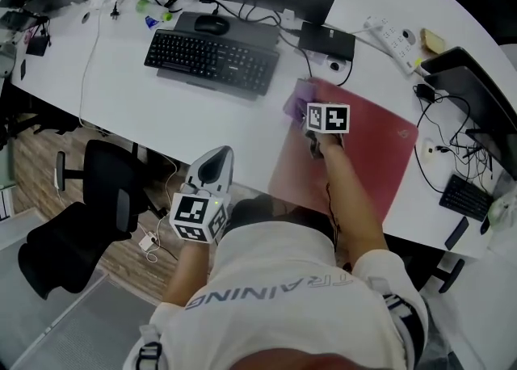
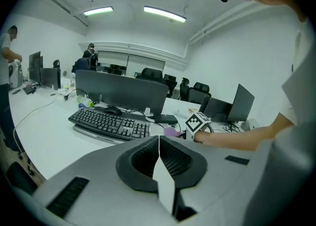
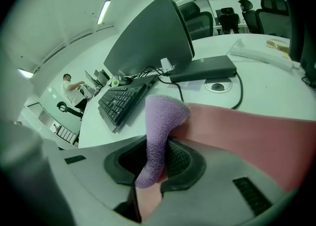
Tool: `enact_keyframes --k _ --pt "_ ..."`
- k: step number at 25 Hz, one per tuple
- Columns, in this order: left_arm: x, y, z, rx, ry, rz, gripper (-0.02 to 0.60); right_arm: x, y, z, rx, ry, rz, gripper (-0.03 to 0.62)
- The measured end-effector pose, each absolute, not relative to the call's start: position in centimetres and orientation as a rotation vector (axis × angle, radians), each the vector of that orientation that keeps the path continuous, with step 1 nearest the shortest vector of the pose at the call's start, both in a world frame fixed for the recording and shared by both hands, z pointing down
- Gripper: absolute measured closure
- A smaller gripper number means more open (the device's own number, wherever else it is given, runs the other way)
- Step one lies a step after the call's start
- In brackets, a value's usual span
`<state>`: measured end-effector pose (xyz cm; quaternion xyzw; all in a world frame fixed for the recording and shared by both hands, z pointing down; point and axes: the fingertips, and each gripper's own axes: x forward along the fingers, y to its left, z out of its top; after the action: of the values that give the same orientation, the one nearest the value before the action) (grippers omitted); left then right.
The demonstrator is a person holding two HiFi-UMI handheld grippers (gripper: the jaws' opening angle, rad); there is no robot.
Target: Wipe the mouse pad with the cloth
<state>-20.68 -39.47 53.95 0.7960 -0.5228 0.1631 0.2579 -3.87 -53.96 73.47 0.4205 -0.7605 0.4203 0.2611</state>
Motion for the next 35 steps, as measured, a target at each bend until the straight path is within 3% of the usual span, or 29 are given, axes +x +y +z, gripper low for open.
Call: enact_keyframes --k 10,22,35 --pt "-14.1 -38.2 52.8 2.185 -1.405 0.440 0.549 4.5 -52.3 73.4 1.176 -2.040 1.198 0.496" --pt "-3.0 -35.4 51.3 2.267 -1.352 0.419 0.549 21.7 -47.6 73.3 1.320 -1.943 1.220 0.496" --pt "1.9 -34.1 50.9 2.293 -1.345 0.475 0.549 36.6 -43.2 73.2 1.468 -1.816 1.111 0.496"
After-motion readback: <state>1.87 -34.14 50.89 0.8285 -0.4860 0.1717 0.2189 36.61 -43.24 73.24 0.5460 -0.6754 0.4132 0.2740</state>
